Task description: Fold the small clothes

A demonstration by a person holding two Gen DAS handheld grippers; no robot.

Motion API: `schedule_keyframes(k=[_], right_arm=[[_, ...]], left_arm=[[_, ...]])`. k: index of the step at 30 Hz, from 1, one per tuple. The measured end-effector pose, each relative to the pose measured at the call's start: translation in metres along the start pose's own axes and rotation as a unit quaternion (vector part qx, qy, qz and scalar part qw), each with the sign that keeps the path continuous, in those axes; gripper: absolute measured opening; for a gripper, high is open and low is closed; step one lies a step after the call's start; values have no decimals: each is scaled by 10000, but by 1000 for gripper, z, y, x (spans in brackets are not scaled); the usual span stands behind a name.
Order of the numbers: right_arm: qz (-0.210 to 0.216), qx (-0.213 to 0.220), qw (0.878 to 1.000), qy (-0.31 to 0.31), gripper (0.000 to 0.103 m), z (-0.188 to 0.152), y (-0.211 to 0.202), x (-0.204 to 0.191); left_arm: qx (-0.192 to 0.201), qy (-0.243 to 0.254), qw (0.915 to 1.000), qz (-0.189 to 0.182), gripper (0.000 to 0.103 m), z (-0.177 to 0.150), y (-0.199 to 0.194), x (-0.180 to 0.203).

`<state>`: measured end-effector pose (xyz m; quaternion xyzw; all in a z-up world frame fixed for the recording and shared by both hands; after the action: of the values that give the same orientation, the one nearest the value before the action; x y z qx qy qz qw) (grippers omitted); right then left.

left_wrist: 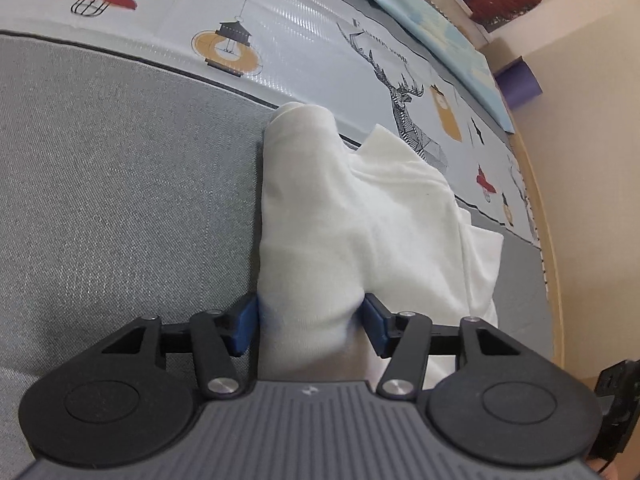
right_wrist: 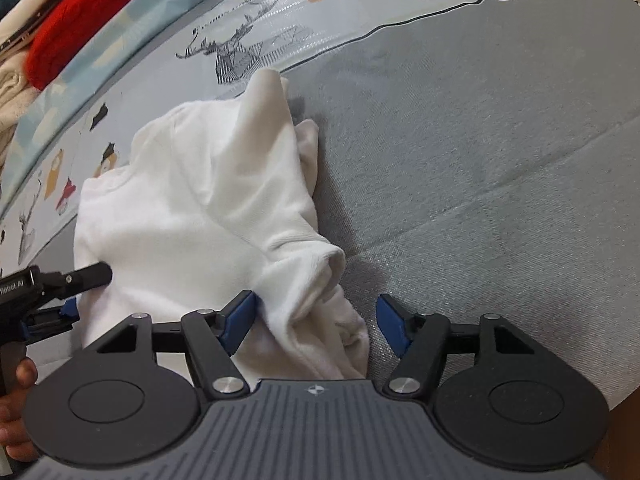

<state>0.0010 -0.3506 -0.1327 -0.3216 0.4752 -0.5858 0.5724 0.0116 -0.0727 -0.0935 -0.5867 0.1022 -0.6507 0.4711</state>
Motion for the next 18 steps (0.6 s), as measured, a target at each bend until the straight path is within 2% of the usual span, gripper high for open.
schedule_keyframes(k=[1, 2, 3, 4, 5, 8, 10, 18], right_arm=[[18, 20, 10000, -11, 60, 0, 0, -2], [87, 45, 10000, -19, 47, 0, -1, -6], [85, 101, 9999, -39, 42, 0, -3, -9], [85, 158, 9998, -78, 31, -1, -5, -14], [103, 198, 9997, -96, 24, 0, -7, -17], [293, 375, 9988, -110, 21, 0, -15, -35], [453, 538, 9973, -195, 20, -1, -21, -55], [1039, 970, 9884, -544, 15, -11, -29, -143]], left_arm=[[15, 110, 9999, 43, 49, 0, -1, 2], [53, 250, 9997, 60, 43, 1, -4, 4], [102, 389, 9992, 63, 41, 2, -7, 8], [189, 597, 9980, 101, 38, 4, -13, 14], [279, 794, 9963, 175, 37, 6, -20, 18], [608, 1267, 9892, 422, 36, 15, -48, 27], [851, 1360, 9855, 559, 36, 23, -70, 22], [1172, 933, 9830, 1057, 36, 52, -139, -42]])
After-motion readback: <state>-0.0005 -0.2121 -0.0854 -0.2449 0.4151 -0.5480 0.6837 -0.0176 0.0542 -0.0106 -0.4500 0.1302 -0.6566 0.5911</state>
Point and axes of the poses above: each gripper's, at about its wrist camera, not at the fingertips, and y roughly the way its jaws point, x to its right, z to its top, the point moved 6 cm from there along y, roughly the way its jaws point, and after that the axes turned 9 degrees about -z, right-handed, at the moved point
